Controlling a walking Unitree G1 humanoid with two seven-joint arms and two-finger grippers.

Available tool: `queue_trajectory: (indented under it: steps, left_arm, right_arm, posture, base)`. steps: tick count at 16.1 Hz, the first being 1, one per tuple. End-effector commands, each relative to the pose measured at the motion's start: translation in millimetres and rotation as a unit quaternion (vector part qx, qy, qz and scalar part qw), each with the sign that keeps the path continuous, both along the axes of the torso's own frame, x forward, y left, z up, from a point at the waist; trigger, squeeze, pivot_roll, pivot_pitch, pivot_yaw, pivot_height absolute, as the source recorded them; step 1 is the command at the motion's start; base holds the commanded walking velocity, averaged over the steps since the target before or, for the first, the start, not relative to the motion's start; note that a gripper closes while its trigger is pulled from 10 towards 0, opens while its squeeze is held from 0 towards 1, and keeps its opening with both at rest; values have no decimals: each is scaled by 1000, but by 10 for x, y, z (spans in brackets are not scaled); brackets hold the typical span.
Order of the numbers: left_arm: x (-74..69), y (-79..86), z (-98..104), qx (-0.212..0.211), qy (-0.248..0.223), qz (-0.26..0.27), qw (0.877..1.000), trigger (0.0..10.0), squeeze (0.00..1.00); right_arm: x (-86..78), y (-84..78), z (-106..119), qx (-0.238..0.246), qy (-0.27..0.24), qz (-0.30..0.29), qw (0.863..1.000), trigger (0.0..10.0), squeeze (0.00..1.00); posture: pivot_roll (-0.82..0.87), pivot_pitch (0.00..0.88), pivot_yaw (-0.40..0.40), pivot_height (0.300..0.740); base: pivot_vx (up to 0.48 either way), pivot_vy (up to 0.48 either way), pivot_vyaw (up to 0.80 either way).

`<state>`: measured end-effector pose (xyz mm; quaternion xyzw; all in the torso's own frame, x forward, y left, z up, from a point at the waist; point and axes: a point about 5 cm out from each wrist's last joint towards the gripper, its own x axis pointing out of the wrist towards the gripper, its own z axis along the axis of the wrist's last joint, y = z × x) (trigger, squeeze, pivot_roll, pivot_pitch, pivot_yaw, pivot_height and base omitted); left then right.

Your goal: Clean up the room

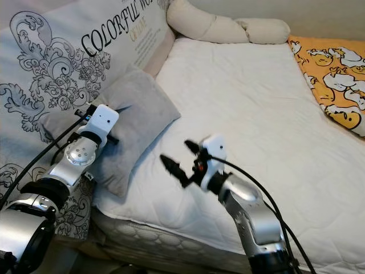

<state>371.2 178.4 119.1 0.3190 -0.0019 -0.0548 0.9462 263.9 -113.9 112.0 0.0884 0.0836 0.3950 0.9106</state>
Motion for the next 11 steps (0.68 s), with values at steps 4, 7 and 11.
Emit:
queue_trajectory:
  steps: [4, 7, 11]
  left_arm:
    - [-73, 194, 58, -10, -15, 34, 999, 10000, 0]
    - [-135, 58, 31, -49, -21, -3, 999, 10000, 1000]
    - [-221, -103, 181, -113, -60, -66, 990, 10000, 1000]
  right_arm:
    - [-53, -239, 54, -7, -4, 10, 1000, 10000, 1000]
    - [-30, -333, 67, -17, -8, 4, 1000, 10000, 1000]
    - [-11, -352, 32, -20, -8, -22, 1000, 10000, 1000]
  posture:
    - [-53, 0, 42, 740]
    - [-56, 0, 37, 740]
    - [-44, 0, 35, 740]
  base:
    - [0, 0, 0]
    - [0, 0, 0]
    - [0, 0, 0]
